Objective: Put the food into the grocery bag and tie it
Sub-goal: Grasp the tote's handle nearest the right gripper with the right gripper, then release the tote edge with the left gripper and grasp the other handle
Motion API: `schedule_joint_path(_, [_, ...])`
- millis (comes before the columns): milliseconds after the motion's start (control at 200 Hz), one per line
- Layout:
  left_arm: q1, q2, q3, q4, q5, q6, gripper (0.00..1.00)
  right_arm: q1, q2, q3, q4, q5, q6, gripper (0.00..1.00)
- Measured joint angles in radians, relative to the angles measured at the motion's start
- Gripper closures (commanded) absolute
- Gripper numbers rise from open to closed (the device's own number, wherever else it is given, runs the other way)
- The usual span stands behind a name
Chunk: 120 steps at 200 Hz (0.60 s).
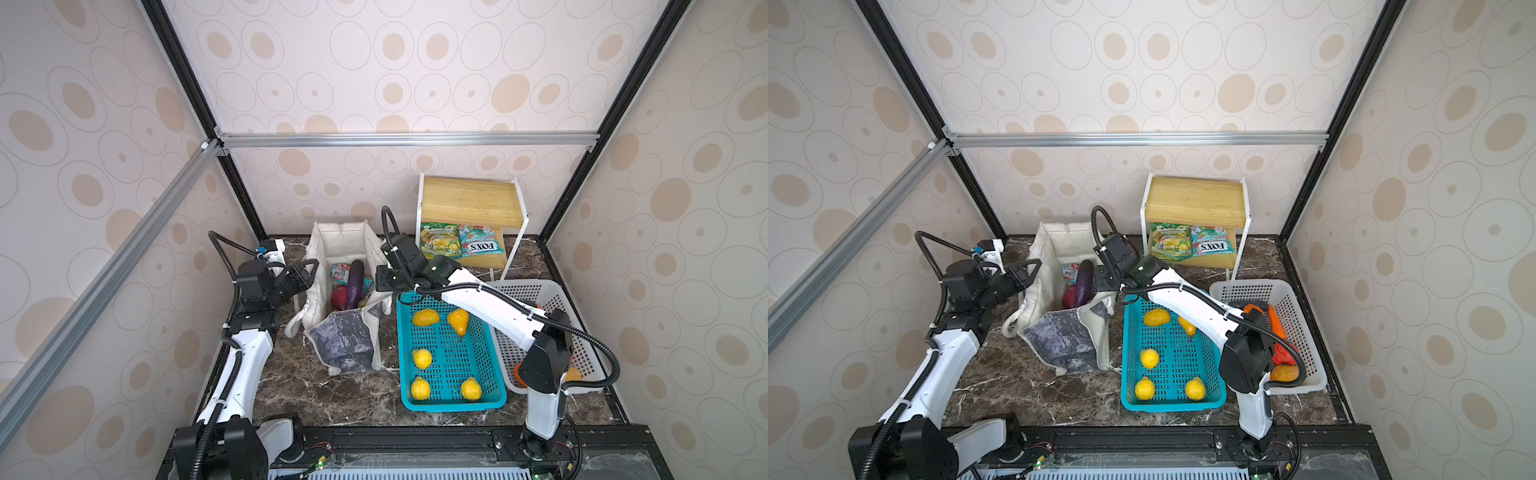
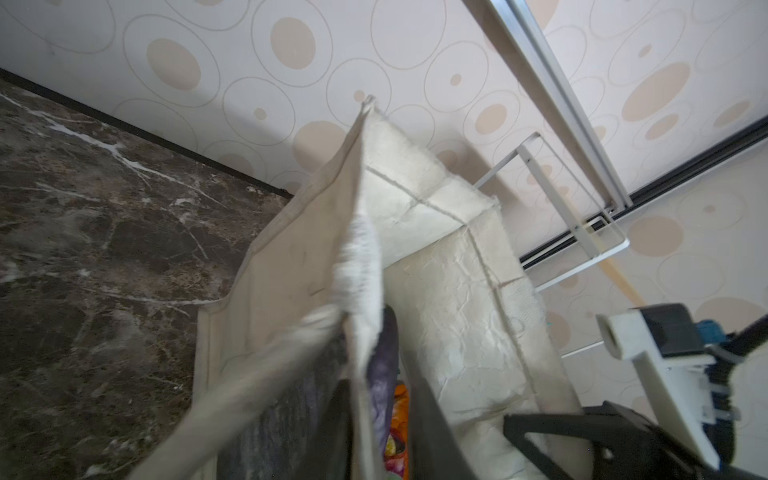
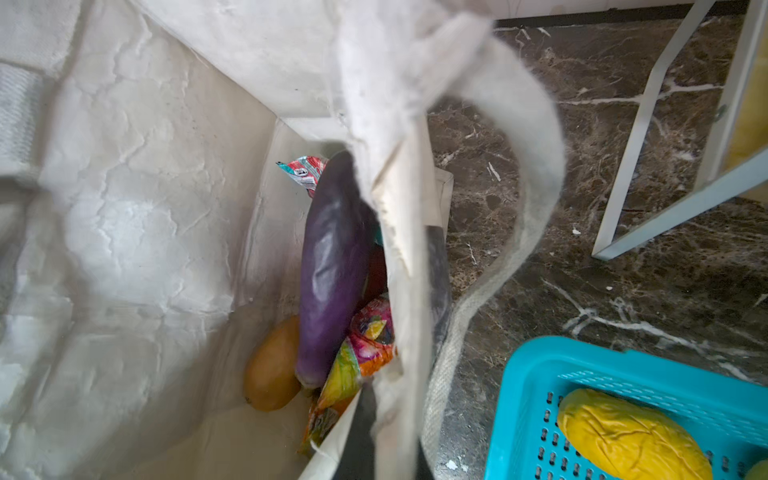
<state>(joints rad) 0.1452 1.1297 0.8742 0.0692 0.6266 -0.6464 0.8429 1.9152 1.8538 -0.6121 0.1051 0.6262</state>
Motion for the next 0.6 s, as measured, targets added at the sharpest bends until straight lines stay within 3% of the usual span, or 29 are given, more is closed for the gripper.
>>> schedule_joint_path(55, [0.001,0.004,0.055,-0.029,-0.016,0.005,0.33,-0.004,-0.002,-0.014,0.009,-0.003,0.005,1.00])
schedule_joint_path(105, [0.002,0.008,0.120,-0.057,-0.036,0.018,0.05,-0.010,-0.009,-0.042,0.021,-0.005,0.010,1.00])
schedule_joint_path(120, [0.003,0.010,0.145,-0.060,-0.040,0.019,0.01,-0.012,-0.010,-0.049,0.022,-0.006,0.013,1.00])
schedule_joint_path(235, [0.013,-0.002,0.286,-0.095,-0.098,0.023,0.01,-0.034,-0.031,-0.114,0.035,-0.009,0.022,1.00])
schedule_joint_path(350, [0.035,-0.063,0.314,-0.138,-0.171,0.023,0.01,-0.051,-0.058,-0.161,0.045,-0.016,0.029,1.00])
schedule_joint_path(600, [0.221,-0.209,0.116,-0.222,-0.256,-0.106,0.01,-0.055,-0.092,-0.191,0.086,-0.035,0.037,1.00])
